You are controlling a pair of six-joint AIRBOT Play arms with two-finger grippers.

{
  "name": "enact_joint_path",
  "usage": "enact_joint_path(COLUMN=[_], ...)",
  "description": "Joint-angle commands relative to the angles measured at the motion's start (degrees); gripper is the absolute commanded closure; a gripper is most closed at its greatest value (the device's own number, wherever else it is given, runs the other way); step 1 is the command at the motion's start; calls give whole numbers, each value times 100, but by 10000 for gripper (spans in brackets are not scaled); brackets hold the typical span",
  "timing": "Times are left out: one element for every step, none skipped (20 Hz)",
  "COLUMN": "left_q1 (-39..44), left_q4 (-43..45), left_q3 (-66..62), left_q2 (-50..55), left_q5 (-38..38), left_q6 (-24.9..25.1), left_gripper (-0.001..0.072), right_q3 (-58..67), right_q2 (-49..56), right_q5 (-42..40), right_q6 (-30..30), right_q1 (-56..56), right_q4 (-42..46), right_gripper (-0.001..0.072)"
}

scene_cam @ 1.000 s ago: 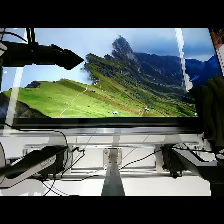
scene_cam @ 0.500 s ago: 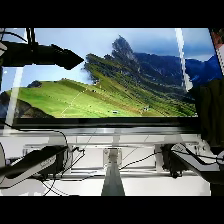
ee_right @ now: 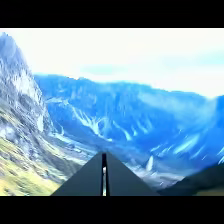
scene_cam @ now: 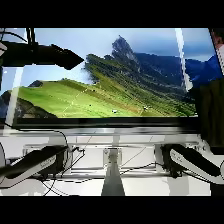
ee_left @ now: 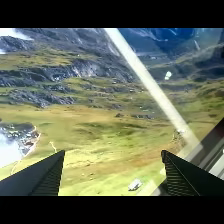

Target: Fold the clothes and pants, and hang the long-sleeved shirts on hangers.

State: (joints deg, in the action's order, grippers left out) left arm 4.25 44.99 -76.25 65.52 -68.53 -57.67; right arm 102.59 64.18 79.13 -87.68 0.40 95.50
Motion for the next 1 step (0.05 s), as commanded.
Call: enact_joint_path(left_q1=[-7], left_q4=[0], left_q3=[-4], left_q2=[-4], left_q5=[0], left_q6=[0], left_gripper=[17], right_q3=[0], right_q2=[9], right_q5=[11], right_q6=[94], right_q1=[861], right_q4=[841], right_gripper=[676])
